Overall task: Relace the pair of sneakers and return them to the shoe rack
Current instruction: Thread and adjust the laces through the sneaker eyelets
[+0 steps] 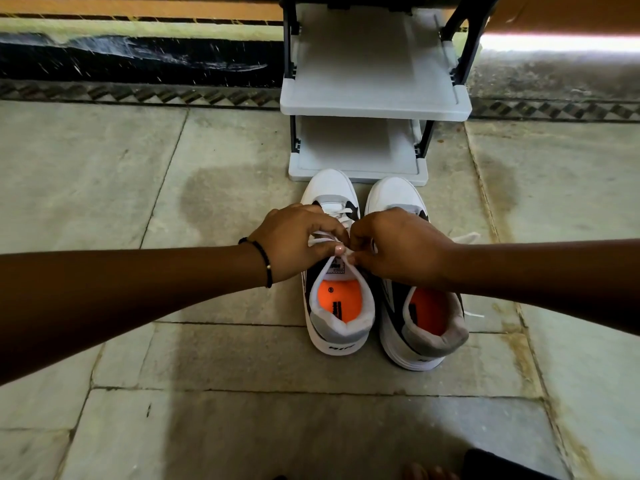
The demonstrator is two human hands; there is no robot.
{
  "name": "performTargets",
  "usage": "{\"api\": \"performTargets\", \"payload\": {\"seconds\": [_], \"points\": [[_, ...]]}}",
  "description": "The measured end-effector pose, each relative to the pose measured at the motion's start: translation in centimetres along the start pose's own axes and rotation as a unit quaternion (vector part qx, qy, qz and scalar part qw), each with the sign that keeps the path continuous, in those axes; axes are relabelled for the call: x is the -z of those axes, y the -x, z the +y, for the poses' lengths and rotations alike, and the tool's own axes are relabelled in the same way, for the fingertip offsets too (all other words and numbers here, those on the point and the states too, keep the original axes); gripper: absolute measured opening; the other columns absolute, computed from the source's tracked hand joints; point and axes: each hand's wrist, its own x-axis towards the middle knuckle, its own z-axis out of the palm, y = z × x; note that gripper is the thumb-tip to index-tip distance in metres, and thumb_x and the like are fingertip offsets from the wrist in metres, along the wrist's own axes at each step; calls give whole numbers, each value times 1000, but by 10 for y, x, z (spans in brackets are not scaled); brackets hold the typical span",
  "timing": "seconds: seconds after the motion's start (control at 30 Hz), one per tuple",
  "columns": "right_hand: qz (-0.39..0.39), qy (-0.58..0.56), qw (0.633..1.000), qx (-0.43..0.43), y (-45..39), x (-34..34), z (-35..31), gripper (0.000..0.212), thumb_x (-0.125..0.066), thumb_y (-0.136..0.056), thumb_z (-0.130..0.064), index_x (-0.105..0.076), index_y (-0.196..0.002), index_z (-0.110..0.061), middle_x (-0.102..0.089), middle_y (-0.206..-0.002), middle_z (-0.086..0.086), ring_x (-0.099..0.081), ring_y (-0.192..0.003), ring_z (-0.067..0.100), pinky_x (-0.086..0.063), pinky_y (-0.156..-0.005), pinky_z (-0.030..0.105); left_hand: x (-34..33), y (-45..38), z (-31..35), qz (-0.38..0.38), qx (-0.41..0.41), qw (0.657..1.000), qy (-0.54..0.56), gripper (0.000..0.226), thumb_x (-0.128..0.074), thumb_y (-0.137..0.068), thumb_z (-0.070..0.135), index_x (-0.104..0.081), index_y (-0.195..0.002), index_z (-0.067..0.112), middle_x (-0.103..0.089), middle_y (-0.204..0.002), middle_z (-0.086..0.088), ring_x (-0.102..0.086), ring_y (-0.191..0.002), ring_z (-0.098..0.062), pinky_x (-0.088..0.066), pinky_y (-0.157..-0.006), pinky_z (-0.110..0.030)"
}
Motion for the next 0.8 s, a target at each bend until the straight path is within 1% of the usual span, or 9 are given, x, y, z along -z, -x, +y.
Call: {"api": "performTargets", "payload": {"seconds": [0.07, 0.13, 0.23, 0.37, 0.47, 0.53, 0.6, 0.7, 0.8], "points": [[-1, 38, 999, 17, -1, 1, 1, 16, -56, -82, -29, -50, -68, -25, -67, -86, 5, -62, -80, 27, -50, -64, 35, 0, 0, 1, -8, -6, 1000, 5, 25, -55, -73, 45, -68, -91, 33, -65, -95, 2, -58, -94, -17, -48, -85, -45], [-13, 76, 996, 40, -1, 3, 1, 16, -55, -82, -26, -46, -69, -26, -66, -87, 6, -61, -80, 28, -49, -63, 35, 1, -1, 2, -18, -8, 1000, -1, 28, -55, -73, 45, -67, -94, 31, -66, -97, 1, -58, -95, -18, -48, -86, -45], [-19, 122, 990, 69, -2, 7, 2, 11, -53, -82, -26, -47, -73, -25, -64, -91, 6, -60, -82, 28, -50, -65, 38, 6, -3, 2, -32, -15, 998, -43, 33, -52, -73, 49, -66, -97, 32, -66, -101, 3, -58, -100, -18, -44, -91, -45], [-28, 137, 987, 78, -2, 12, 4, 16, -53, -81, -26, -42, -70, -24, -63, -92, 6, -58, -86, 27, -45, -64, 35, 10, -6, 1, -43, -33, 993, -107, 36, -48, -74, 53, -65, -98, 32, -66, -102, 5, -56, -103, -17, -36, -92, -40], [-21, 149, 985, 85, -1, 11, 6, 17, -53, -80, -21, -41, -69, -24, -62, -91, 6, -59, -88, 28, -48, -63, 37, 10, -6, -1, -43, -50, 992, -106, 41, -43, -74, 59, -64, -96, 32, -67, -98, 6, -59, -98, -17, -41, -88, -42], [-16, 155, 984, 90, 0, 10, 7, 17, -53, -79, -17, -41, -69, -23, -62, -91, 6, -58, -88, 28, -48, -62, 37, 9, -6, -3, -43, -59, 992, -103, 43, -40, -74, 60, -64, -96, 32, -68, -96, 6, -60, -95, -16, -44, -86, -43], [-20, 160, 983, 94, 1, 11, 8, 16, -53, -78, -15, -42, -69, -23, -62, -91, 6, -58, -88, 28, -48, -62, 37, 7, -7, -4, -39, -62, 993, -94, 40, -41, -75, 58, -64, -95, 32, -68, -96, 7, -60, -95, -15, -46, -85, -45], [-28, 171, 981, 91, -1, 11, 9, 13, -54, -76, -14, -45, -70, -22, -62, -91, 6, -57, -89, 26, -44, -61, 33, 4, -6, -6, -30, -60, 995, -74, 34, -44, -76, 56, -63, -93, 34, -68, -94, 8, -60, -93, -13, -47, -83, -48], [-30, 183, 979, 90, -2, 13, 9, 16, -54, -77, -14, -43, -70, -23, -62, -91, 6, -56, -88, 25, -42, -61, 31, 2, -6, -8, -21, -57, 997, -52, 29, -47, -76, 55, -63, -91, 35, -68, -95, 9, -60, -94, -13, -47, -83, -49]]}}
